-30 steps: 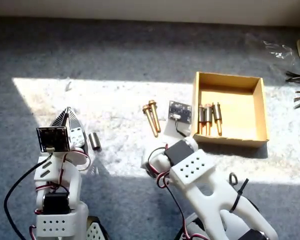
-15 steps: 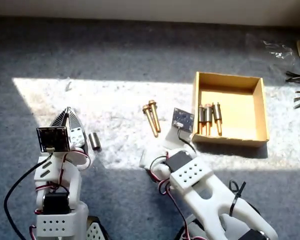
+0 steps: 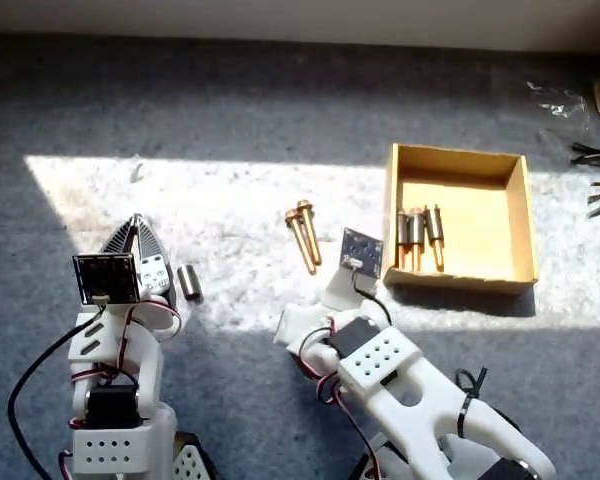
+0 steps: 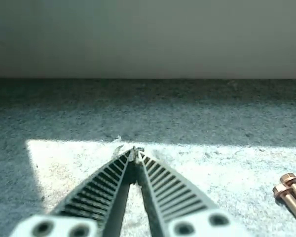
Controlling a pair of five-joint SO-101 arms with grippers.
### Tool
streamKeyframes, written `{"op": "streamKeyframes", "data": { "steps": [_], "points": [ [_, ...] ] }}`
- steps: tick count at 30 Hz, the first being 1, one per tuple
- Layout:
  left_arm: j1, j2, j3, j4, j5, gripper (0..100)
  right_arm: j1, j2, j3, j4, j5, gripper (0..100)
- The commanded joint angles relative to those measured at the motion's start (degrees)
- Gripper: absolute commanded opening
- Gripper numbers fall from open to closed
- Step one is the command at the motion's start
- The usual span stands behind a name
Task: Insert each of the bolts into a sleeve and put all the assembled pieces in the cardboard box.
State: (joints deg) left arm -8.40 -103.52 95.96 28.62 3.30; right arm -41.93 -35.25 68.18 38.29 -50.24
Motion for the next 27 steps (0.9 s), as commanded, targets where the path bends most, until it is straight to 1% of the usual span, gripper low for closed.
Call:
{"op": "streamKeyframes", "data": {
  "steps": [1, 12, 15, 19, 21, 27],
  "points": [
    [-0.7, 0.3, 1.2, -0.9, -0.4, 1, -0.7, -1.1, 0.0, -2.4, 0.0, 13.9],
    [-0.7, 0.3, 1.2, -0.9, -0.4, 1, -0.1, -1.0, 0.0, -2.4, -0.4, 13.8],
    [-0.7, 0.4, 1.2, -0.9, -0.4, 1, 1.5, -0.9, 0.0, -4.4, -0.4, 13.8],
    [-0.7, 0.4, 1.2, -0.9, -0.4, 1, 1.5, -0.9, 0.0, -4.8, -0.5, 13.8],
    [-0.7, 0.4, 1.2, -0.9, -0.4, 1, 1.7, -0.9, 0.0, -4.9, -2.3, 13.7],
    [-0.7, 0.4, 1.2, -0.9, -0.4, 1, 1.5, -0.9, 0.0, -5.7, -2.1, 10.9]
  ]
}}
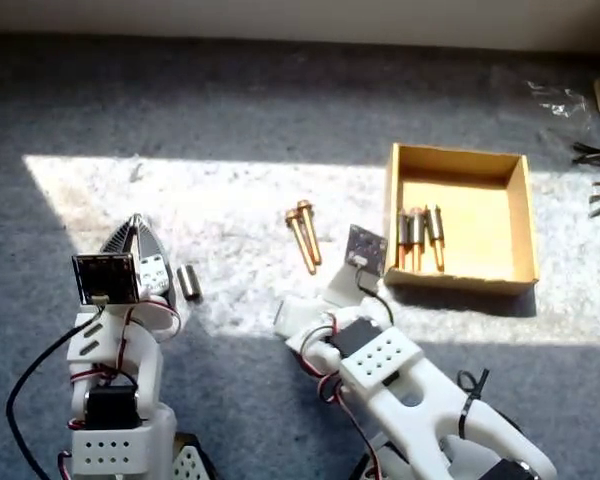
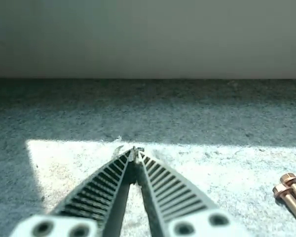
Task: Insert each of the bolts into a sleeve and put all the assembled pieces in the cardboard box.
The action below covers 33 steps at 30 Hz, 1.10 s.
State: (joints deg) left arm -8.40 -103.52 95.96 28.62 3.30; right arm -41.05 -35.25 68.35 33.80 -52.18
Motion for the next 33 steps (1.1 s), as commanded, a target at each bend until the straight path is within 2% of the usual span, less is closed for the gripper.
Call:
{"op": "streamKeyframes", "data": {
  "steps": [1, 5, 13, 23, 29, 33],
  "points": [
    [-0.7, 0.4, 1.2, -0.9, -0.4, 1, 0.7, -0.9, -0.1, -1.2, -0.2, 10.9],
    [-0.7, 0.4, 1.2, -0.9, -0.4, 1, 0.6, 0.1, -0.1, -1.2, -0.1, 10.9],
    [-0.7, 0.4, 1.2, -0.9, -0.4, 1, 0.6, 12.6, -0.9, -3.2, -0.1, 10.9],
    [-0.7, 0.4, 1.2, -0.9, -0.4, 1, 0.8, 7.4, -2.2, -3.0, 0.4, 10.5],
    [-0.7, 0.1, 1.2, -0.1, -0.4, 1, 1.0, 5.7, -2.1, -1.4, 16.9, 10.5],
    [-0.7, -0.1, 1.2, 0.4, -0.4, 1, 1.6, 4.8, -2.2, 3.7, 23.0, 10.5]
  ]
}}
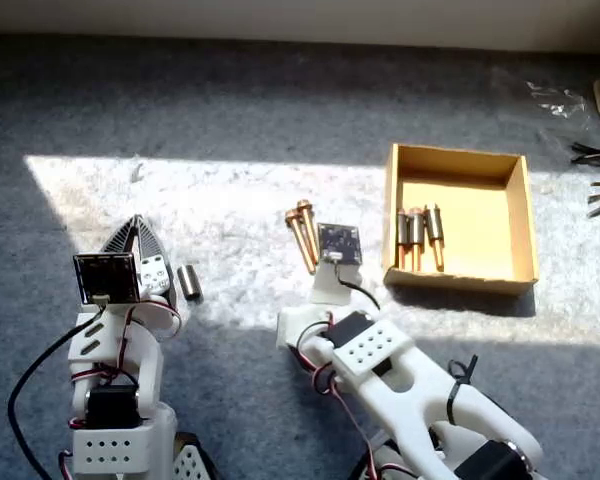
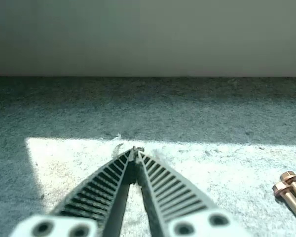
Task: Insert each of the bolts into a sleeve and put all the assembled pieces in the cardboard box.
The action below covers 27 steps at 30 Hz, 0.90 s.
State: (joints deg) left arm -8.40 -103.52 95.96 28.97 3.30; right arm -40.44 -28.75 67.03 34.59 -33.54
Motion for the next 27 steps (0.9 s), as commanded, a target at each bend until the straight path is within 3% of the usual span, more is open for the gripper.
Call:
{"op": "streamKeyframes", "data": {
  "steps": [1, 8, 17, 27],
  "points": [
    [-0.7, -0.1, 1.2, 0.1, -0.4, 1, 1.0, -2.0, -0.9, 3.4, 5.2, 10.5],
    [-0.7, -0.1, 1.2, 0.3, -0.4, 1, 1.0, -1.9, -0.8, 3.6, 9.5, 10.5],
    [-0.7, -0.1, 1.2, 0.3, -0.4, 1, 2.8, -2.3, -1.1, 3.6, 21.4, 10.5],
    [-0.7, -0.1, 1.2, 0.3, -0.4, 1, 8.4, -2.4, -1.2, 3.6, 21.8, 10.8]
  ]
}}
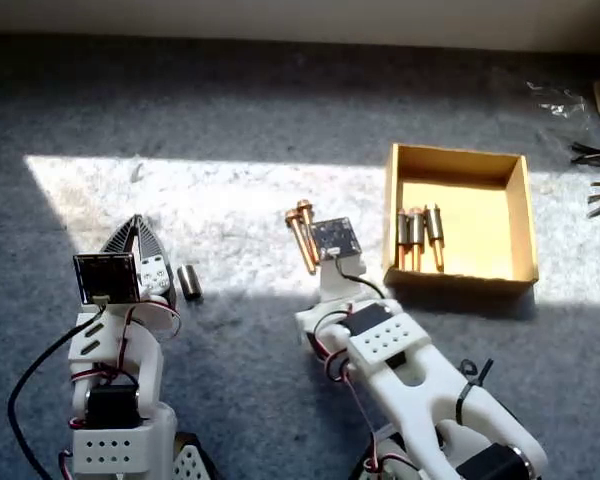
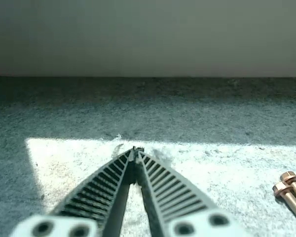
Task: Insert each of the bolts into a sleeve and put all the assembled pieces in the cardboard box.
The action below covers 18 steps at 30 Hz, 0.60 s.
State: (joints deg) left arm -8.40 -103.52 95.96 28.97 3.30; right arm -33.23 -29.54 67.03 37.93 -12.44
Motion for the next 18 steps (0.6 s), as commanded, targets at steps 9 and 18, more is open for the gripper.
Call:
{"op": "streamKeyframes", "data": {
  "steps": [9, 18],
  "points": [
    [-0.7, -0.1, 1.2, 0.3, -0.4, 1, 1.0, -1.6, -1.3, 2.2, 9.7, 10.9],
    [-0.6, -0.1, 1.2, 0.3, -0.4, 1, 1.1, -1.6, -8.0, 10.3, 15.6, 10.9]
  ]
}}
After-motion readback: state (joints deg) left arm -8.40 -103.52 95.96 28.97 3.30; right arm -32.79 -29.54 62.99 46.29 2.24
